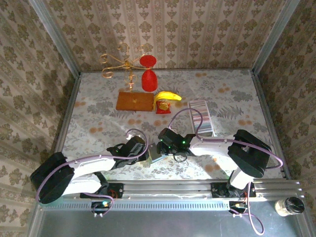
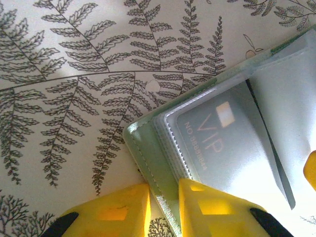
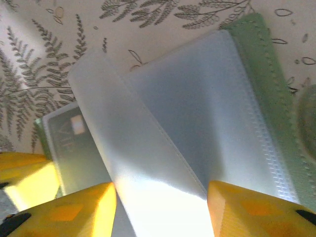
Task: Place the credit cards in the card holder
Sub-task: Flip over the card slot in the card holder.
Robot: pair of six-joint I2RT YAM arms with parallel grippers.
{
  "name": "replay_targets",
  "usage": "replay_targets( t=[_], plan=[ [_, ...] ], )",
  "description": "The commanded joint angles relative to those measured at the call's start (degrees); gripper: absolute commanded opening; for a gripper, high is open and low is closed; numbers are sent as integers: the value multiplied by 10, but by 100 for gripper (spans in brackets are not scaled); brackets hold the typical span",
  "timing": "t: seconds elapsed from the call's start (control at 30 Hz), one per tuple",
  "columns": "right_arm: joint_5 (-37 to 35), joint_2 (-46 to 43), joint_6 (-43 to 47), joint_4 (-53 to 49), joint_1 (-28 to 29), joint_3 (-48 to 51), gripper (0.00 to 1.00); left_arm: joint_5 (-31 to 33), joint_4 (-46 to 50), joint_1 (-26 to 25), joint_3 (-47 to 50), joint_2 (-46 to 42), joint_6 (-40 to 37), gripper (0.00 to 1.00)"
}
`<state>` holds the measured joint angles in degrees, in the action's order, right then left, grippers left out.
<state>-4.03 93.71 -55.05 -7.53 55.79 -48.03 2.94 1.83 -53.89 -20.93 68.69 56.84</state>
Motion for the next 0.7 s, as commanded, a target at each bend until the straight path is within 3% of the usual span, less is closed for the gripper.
replay_targets(
  t=[0.0,0.67],
  plan=[
    [16,-14,-21,37,5,13,52,-32,-51,0,-2,25,-11,22],
    [40,-47,-84,165,23,65,51,-33,-71,-1,19,5,15,23]
  ],
)
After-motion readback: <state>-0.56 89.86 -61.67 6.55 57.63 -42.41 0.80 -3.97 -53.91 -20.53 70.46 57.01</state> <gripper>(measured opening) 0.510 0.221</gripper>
